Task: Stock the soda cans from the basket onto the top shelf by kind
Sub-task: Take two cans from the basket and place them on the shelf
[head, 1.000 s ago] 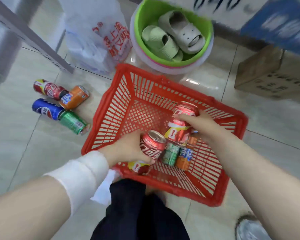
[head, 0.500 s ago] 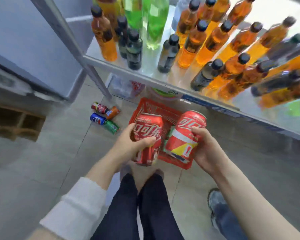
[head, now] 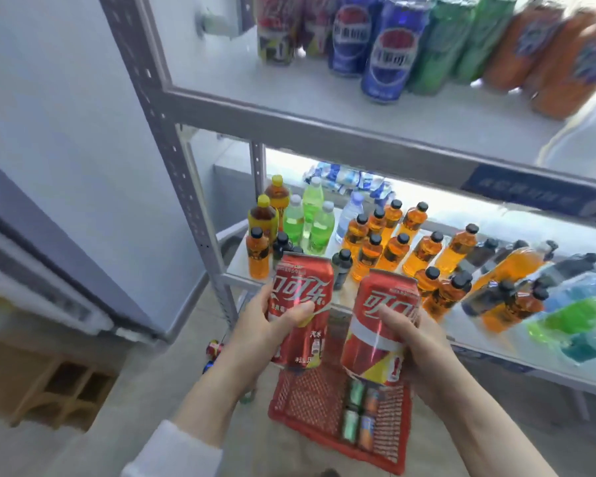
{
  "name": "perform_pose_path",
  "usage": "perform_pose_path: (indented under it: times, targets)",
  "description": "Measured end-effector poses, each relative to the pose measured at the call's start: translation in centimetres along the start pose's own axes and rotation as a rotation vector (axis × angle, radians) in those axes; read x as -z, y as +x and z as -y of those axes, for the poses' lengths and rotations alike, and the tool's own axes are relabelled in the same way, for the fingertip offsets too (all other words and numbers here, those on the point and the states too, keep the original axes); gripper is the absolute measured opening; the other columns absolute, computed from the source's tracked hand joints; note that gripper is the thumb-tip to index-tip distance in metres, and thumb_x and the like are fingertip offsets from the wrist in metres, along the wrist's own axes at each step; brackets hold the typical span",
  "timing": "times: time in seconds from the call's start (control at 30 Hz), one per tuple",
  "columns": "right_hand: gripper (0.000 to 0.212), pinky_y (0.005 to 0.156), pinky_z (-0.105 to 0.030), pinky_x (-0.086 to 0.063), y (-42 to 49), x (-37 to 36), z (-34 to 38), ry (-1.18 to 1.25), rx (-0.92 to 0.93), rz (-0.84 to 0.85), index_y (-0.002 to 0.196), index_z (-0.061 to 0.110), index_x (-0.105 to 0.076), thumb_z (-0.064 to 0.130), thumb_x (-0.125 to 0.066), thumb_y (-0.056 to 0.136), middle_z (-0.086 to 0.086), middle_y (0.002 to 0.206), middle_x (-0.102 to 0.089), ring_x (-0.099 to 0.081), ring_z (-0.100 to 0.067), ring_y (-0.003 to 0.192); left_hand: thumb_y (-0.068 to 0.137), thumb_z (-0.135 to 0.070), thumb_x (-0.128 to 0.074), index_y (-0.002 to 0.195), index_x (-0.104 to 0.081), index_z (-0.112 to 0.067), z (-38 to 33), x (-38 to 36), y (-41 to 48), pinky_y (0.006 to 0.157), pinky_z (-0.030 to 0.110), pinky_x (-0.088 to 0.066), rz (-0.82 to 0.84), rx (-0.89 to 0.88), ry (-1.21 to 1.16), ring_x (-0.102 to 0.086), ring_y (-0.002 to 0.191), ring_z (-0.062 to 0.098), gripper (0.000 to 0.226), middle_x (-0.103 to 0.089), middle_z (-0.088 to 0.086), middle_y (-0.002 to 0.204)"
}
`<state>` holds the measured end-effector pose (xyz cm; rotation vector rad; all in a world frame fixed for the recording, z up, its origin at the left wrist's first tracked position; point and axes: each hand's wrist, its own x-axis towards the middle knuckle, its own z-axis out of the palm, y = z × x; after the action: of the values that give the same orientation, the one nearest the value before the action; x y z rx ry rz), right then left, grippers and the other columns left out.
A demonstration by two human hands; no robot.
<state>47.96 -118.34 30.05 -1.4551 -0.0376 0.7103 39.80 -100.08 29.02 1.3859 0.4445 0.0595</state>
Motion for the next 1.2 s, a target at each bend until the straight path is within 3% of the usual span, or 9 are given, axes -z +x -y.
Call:
perform_pose_path:
  times: [0.17,0.27,0.33,0.47,0.67,0.83,0.97,1.07,1.2]
  targets:
    - [0.096,0.074,-0.038,-0.055,1.6,-0.3,6.5,-0.118,0.220,-0.024,0.108,0.021,-0.058,0.065,-0.083,0.026,-0.005,0.093,-0.072,-0.070,-0.024,0.088,0.046,-0.053,-0.068,0.101,-0.061,-0.029,-6.2,-0.8,2.5,0.078,0.027,-0.054,-0.060,-0.184,0.059,-0.069,0.089,0.010,0.061,-0.073,-0.009,0.092]
    - [0.079,0.072,-0.032,-0.054,2.8,0.2,9.6,-0.133,0.291,-0.043,0.104,0.023,-0.058,0.053,-0.081,0.035,-0.001,0.089,-0.072,-0.069,-0.020,0.087,0.043,-0.054,-0.067,0.098,-0.061,-0.027,-9.0,-1.6,4.0,0.074,0.020,-0.051,-0.099,-0.264,0.084,-0.068,0.085,0.005,0.062,-0.073,-0.012,0.088]
    - [0.070,0.070,-0.028,-0.052,3.6,0.5,11.4,-0.159,0.341,-0.062,0.102,0.024,-0.058,0.050,-0.076,0.040,0.003,0.086,-0.072,-0.070,-0.015,0.083,0.044,-0.055,-0.068,0.096,-0.062,-0.032,-10.5,-1.8,5.1,0.079,0.028,-0.052,-0.116,-0.291,0.097,-0.068,0.087,0.007,0.057,-0.072,-0.010,0.090]
    - [0.061,0.060,-0.015,-0.050,5.6,0.2,14.9,-0.241,0.432,-0.053,0.103,0.024,-0.056,0.039,-0.085,0.052,0.008,0.083,-0.072,-0.068,-0.008,0.077,0.044,-0.053,-0.071,0.094,-0.061,-0.034,-13.4,-1.1,7.7,0.087,0.039,-0.052,-0.134,-0.335,0.129,-0.067,0.094,0.013,0.054,-0.072,-0.004,0.095]
    - [0.069,0.068,-0.019,-0.053,9.1,-3.3,21.7,-0.412,0.583,-0.021,0.110,0.022,-0.049,0.035,-0.076,0.047,0.005,0.095,-0.067,-0.066,-0.003,0.083,0.049,-0.035,-0.084,0.091,-0.056,-0.030,-18.3,2.8,12.2,0.067,0.015,-0.048,-0.182,-0.398,0.230,-0.063,0.073,-0.011,0.051,-0.068,-0.011,0.086]
    - [0.074,0.080,-0.027,-0.052,13.6,-6.8,27.5,-0.609,0.659,-0.045,0.116,0.024,-0.047,0.024,-0.085,0.053,0.008,0.098,-0.066,-0.065,-0.006,0.089,0.054,-0.036,-0.085,0.093,-0.053,-0.033,-21.4,6.8,16.5,0.072,0.020,-0.046,-0.190,-0.448,0.333,-0.062,0.084,-0.003,0.050,-0.065,-0.013,0.093]
    - [0.071,0.064,-0.019,-0.043,17.0,-9.5,31.6,-0.863,0.648,-0.064,0.114,0.020,-0.042,0.028,-0.084,0.057,0.012,0.091,-0.055,-0.055,-0.005,0.083,0.065,-0.021,-0.080,0.107,-0.052,-0.021,-22.8,8.9,20.1,0.077,0.023,-0.048,-0.153,-0.475,0.375,-0.061,0.093,0.008,0.050,-0.064,-0.003,0.102]
    - [0.083,0.079,-0.025,-0.037,19.9,-10.8,33.4,-1.074,0.654,-0.117,0.126,0.012,-0.040,0.033,-0.083,0.058,0.005,0.104,-0.045,-0.046,-0.014,0.097,0.066,-0.020,-0.080,0.111,-0.051,-0.019,-23.3,9.9,22.6,0.076,0.019,-0.047,-0.133,-0.492,0.390,-0.061,0.093,0.005,0.053,-0.064,-0.004,0.102]
    - [0.086,0.082,-0.028,-0.039,23.4,-12.2,34.1,-1.292,0.620,-0.147,0.127,0.013,-0.040,0.040,-0.082,0.057,0.003,0.108,-0.046,-0.045,-0.015,0.099,0.067,-0.022,-0.079,0.112,-0.047,-0.026,-23.6,10.5,25.1,0.077,0.016,-0.045,-0.111,-0.494,0.390,-0.055,0.095,-0.003,0.055,-0.059,-0.015,0.100]
